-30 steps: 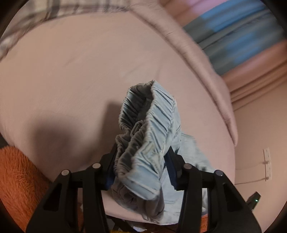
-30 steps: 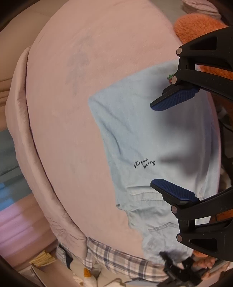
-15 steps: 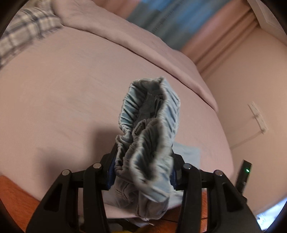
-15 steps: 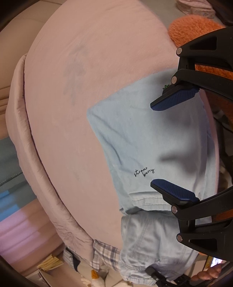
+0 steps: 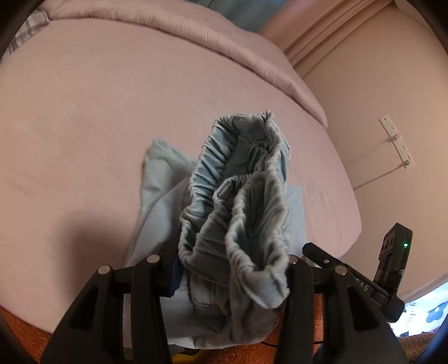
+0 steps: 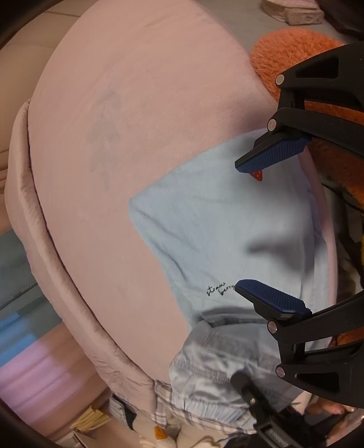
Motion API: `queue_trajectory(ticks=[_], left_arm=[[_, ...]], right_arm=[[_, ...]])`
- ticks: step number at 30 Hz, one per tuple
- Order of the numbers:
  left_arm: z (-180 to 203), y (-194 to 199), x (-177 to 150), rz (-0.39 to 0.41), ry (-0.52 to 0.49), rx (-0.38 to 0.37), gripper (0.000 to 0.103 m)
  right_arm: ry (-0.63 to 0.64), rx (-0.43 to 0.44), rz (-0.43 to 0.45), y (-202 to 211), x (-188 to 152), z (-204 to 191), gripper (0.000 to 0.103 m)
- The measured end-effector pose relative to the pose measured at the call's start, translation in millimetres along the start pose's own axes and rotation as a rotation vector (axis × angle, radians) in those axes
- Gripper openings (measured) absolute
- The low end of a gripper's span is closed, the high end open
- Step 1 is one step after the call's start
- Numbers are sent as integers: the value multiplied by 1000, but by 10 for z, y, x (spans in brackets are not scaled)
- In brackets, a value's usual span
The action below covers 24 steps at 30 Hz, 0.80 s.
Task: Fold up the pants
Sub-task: 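Fold the waistband over the legs with the left tool and release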
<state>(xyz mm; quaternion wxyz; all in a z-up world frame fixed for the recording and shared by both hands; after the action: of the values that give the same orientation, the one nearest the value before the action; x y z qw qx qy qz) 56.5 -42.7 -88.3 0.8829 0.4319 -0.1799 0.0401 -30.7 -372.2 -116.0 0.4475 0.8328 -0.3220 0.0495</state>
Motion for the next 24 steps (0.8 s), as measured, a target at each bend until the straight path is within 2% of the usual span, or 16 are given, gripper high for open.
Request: queue_trajectory(ticks=[3,12,19,20,22,24], left_arm=[[50,-102,-68,-36,5,-12,44],[286,-316,19,-96,-36,-4,46],[418,-271,61,-114,-59,-46,62],[433,-232,54,-117,-65,-66,70],[518,-184,87,-120,-81,-145,76],[608,-123,113,-106,-108,-197,77]], right_arm=[[-12,0,0,1,2,21,78],[-30,-3,7,31,24,57,78],[-37,6,11,58,24,108,78],[-40,6,15,59,28,117,78],[-53,12,23,90,27,167,78],[-61,25,26,106,31,194,78]])
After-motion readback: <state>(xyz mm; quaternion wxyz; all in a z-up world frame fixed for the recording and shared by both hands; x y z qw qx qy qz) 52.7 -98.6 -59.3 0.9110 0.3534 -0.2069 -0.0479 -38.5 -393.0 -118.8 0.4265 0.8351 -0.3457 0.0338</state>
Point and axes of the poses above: each gripper's, at about its wrist camera, not at the fingertips, and y roughly against the way its jaws point, z to its right, x to its top, the point moved 4 cm from there along -y, roughly the way its jaws point, and after that the axes turned 7 degrees about -z, right-handed, at the moved point
